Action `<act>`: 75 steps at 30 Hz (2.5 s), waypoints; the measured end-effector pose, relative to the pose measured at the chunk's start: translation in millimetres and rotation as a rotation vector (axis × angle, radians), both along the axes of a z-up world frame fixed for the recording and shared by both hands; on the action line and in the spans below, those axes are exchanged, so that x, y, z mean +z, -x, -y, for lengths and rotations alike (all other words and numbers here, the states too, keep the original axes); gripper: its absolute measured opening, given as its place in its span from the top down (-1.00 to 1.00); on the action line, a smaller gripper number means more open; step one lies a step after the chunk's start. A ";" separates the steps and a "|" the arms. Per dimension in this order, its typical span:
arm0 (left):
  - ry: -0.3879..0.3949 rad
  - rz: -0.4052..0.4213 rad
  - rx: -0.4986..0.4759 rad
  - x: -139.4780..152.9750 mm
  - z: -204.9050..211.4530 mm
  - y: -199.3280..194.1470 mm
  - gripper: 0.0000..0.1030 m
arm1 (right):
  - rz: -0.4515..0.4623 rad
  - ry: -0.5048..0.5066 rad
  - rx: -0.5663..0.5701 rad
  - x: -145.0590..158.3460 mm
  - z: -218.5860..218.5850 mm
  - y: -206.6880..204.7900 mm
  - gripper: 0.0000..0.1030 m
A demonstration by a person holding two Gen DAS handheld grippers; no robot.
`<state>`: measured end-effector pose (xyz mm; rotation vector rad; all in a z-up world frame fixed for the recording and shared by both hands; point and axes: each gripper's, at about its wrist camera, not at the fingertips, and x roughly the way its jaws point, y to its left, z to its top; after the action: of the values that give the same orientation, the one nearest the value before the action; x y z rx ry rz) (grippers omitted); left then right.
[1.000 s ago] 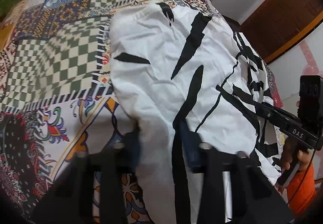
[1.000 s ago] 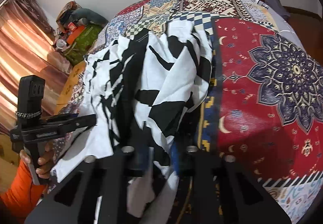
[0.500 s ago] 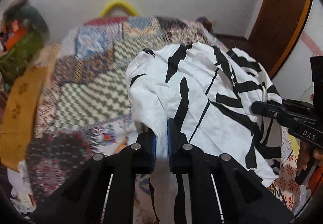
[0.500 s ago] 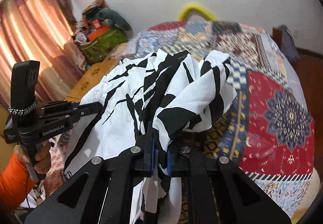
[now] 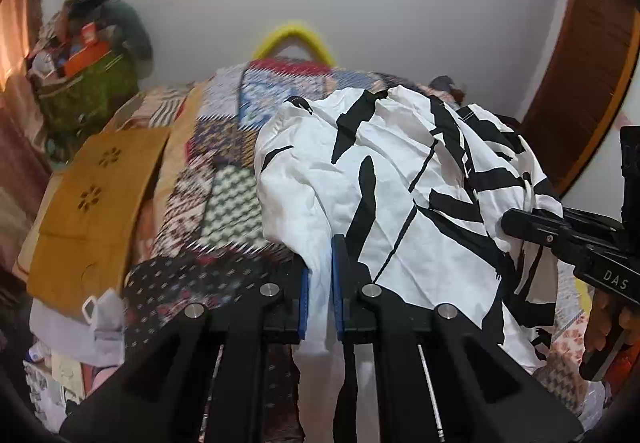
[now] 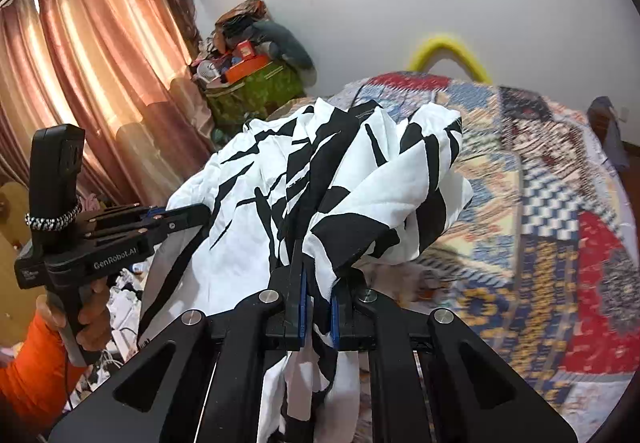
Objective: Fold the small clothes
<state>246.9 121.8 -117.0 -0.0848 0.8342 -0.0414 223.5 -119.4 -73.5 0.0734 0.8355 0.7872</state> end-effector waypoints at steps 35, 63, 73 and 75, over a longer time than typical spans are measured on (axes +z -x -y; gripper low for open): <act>-0.065 -0.273 0.083 -135.4 -47.6 85.9 -0.34 | -0.149 0.264 0.057 -88.0 -30.3 60.3 -0.07; -0.117 0.615 0.139 134.6 61.1 292.6 -0.50 | 0.518 -0.153 -0.085 119.7 20.6 240.0 -0.12; -0.123 0.635 0.163 127.7 65.7 312.7 -1.00 | 0.577 -0.098 -0.172 113.5 21.9 255.6 -0.95; -0.117 0.629 0.159 126.0 66.3 312.9 -1.00 | 0.582 -0.100 -0.183 113.5 22.7 255.5 -0.99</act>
<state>-66.0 55.6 8.9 -0.0239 0.1982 0.1256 -32.0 -142.2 39.9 0.0073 0.2338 0.6287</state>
